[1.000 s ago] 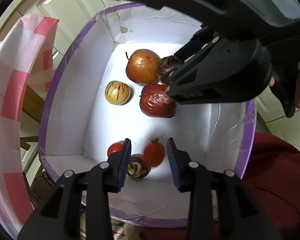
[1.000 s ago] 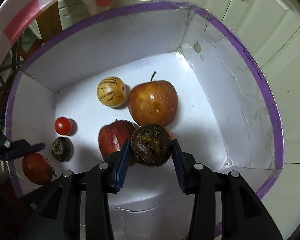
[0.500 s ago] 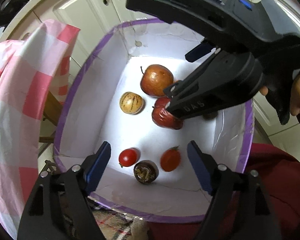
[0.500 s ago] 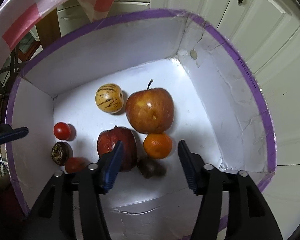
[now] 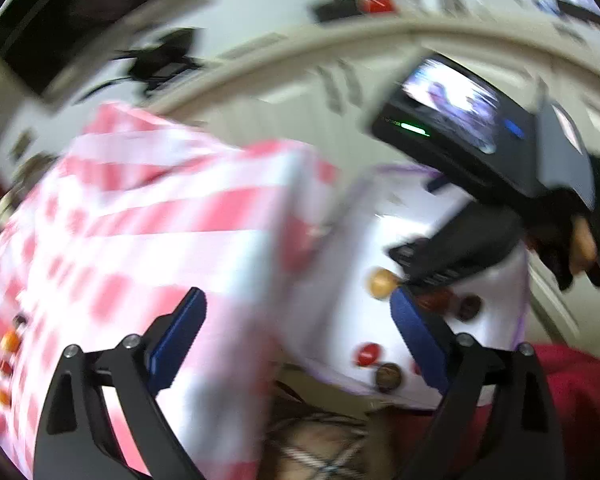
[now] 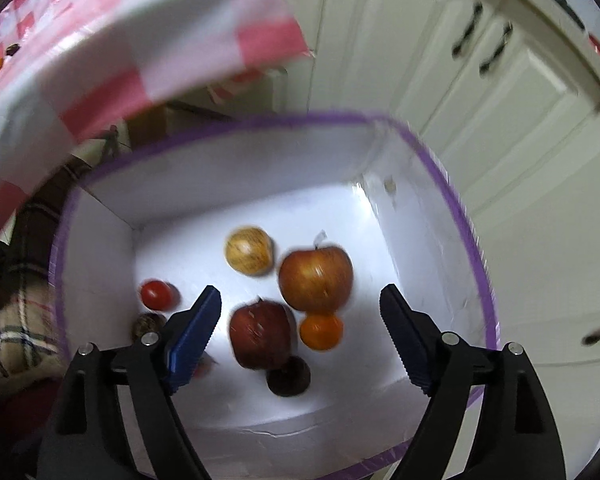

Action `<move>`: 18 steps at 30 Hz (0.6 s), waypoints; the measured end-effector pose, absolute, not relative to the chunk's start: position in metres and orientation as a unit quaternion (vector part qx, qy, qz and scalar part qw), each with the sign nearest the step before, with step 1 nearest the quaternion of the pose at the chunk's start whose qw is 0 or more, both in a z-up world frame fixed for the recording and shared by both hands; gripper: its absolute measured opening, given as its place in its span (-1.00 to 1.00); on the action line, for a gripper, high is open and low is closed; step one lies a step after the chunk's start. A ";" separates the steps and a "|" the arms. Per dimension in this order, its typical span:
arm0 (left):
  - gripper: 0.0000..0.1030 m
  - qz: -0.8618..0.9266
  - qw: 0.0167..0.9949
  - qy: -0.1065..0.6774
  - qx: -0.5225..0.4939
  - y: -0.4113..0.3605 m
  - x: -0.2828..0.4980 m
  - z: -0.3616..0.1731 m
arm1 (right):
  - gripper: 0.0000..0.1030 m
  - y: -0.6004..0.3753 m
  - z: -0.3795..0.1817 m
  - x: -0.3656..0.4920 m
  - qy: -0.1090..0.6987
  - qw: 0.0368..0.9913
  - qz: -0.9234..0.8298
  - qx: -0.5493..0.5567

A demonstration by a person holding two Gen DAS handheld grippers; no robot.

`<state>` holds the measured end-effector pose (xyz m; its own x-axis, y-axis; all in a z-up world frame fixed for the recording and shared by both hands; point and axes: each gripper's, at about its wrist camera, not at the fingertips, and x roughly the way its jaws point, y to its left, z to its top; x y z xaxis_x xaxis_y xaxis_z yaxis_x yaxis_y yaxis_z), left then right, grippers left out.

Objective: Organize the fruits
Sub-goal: 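Move both tools back over the remaining fruits on the table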

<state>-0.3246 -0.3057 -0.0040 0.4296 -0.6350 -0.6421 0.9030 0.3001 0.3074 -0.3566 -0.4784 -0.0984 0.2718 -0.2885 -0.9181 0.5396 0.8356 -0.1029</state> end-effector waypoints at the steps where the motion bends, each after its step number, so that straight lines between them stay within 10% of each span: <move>1: 0.85 -0.477 0.797 0.201 0.311 -0.294 -0.314 0.005 | 0.56 -0.473 -0.089 -0.351 0.538 0.795 -0.261 0.106; 18: 0.96 -0.119 0.947 0.291 0.063 -0.035 -0.053 0.076 | 0.74 -0.320 0.028 -0.222 0.441 0.882 -0.148 -0.076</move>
<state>-0.0532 -0.0348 0.0755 0.8024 -0.1884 -0.5662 0.2622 0.9637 0.0509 -0.2220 -0.3202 0.0278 0.5673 -0.3288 -0.7550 0.1941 0.9444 -0.2654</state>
